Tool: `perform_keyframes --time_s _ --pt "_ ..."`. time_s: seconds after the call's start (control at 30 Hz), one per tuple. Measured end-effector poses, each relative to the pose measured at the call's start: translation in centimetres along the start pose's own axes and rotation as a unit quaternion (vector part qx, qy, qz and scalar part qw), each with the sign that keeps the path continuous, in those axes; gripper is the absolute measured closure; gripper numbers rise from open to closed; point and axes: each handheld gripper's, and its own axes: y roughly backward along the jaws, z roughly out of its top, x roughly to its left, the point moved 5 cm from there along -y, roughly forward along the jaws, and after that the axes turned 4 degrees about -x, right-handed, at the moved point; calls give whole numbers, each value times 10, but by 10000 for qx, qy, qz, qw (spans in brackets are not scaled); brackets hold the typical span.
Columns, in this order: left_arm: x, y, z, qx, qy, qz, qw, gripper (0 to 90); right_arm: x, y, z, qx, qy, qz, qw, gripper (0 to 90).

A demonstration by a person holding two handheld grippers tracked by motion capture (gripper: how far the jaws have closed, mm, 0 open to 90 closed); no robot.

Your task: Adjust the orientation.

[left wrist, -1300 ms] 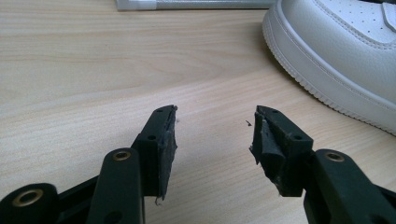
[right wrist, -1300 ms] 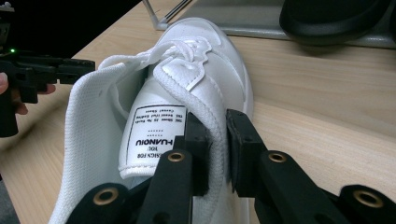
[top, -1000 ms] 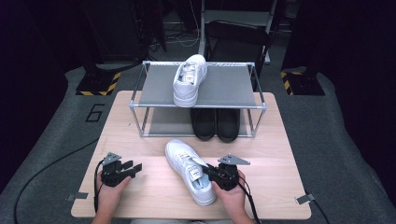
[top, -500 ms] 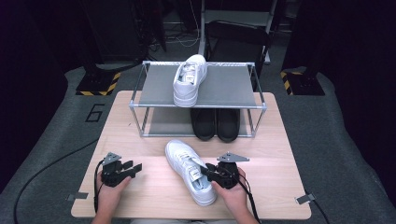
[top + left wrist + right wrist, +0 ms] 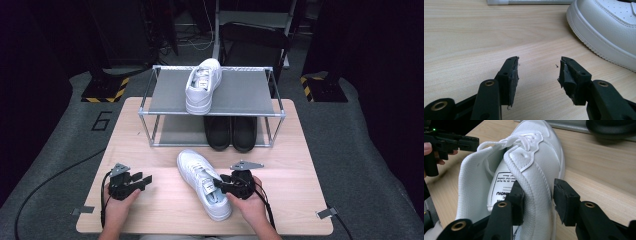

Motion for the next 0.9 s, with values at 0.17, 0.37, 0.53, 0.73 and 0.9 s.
perform_keyframes --time_s 0.17,0.37,0.53,0.73,0.9 --pt "2 0 0 -28 -28 26 10000 490 -3 1 -4 -97 -186 39 9998 656" --pt "2 1 0 37 -31 -10 10000 490 -1 2 -3 -137 -62 -153 9998 760" --pt "3 2 0 42 24 -3 10000 490 2 3 -4 -327 -137 -294 9989 810" --pt "3 0 0 -8 36 17 10000 490 3 4 -4 -453 -273 -311 9981 825" --pt "4 2 0 27 48 18 10000 491 2 9 -2 -515 -317 -264 9978 828"
